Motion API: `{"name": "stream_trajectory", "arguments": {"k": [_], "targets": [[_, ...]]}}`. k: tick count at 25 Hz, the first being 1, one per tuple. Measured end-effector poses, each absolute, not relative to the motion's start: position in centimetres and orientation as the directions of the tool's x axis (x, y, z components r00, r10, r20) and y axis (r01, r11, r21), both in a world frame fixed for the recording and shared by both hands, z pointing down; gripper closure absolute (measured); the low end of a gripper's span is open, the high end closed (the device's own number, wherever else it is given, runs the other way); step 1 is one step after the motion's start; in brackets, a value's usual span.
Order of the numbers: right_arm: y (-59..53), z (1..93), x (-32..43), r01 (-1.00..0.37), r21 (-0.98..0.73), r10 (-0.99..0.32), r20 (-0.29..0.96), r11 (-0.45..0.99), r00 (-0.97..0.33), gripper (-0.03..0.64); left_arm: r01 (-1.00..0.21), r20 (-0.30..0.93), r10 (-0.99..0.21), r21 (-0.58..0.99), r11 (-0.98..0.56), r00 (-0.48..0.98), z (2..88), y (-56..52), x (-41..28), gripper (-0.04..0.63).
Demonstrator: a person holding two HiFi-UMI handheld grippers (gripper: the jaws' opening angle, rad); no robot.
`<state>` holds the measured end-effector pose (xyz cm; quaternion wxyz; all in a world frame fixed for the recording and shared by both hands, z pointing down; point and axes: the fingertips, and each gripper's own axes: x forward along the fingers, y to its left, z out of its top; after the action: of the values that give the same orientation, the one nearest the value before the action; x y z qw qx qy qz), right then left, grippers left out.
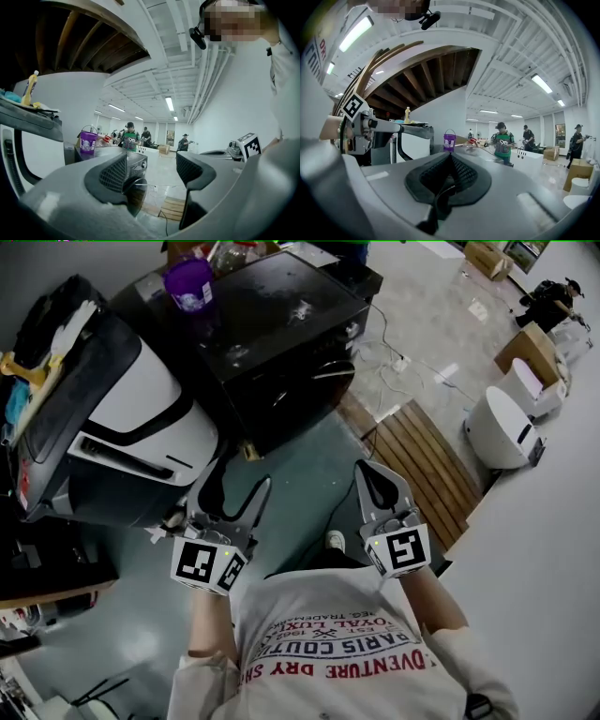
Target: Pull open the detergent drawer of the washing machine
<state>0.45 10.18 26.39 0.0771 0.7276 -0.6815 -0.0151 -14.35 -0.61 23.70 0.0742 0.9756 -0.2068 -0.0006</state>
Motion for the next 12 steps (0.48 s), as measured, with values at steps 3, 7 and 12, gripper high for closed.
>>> {"name": "stream_trajectory", "arguments": {"k": [3,7,12], "targets": [[9.1,26.6,4.4,-0.989,0.145,-0.995,0.100,0.006,0.009,0.615,-0.453,0.024,-0.455,0.164,-0.876,0.890,23.9,-1.1,-10.2,0.267],[7.6,27.4,8.5,-0.988,0.141,-0.991,0.122,0.069,-0.052,0.615,-0.482,0.037,-0.483,0.158,-0.862,0.875,24.5,-1.6,-5.5,0.267],[4.9,28.9,11.0,-0.983,0.125,-0.981,0.156,0.136,-0.116,0.615,-0.529,0.049,-0.532,0.221,-0.819,0.845,26.4,-3.1,-3.5,0.267]]}}
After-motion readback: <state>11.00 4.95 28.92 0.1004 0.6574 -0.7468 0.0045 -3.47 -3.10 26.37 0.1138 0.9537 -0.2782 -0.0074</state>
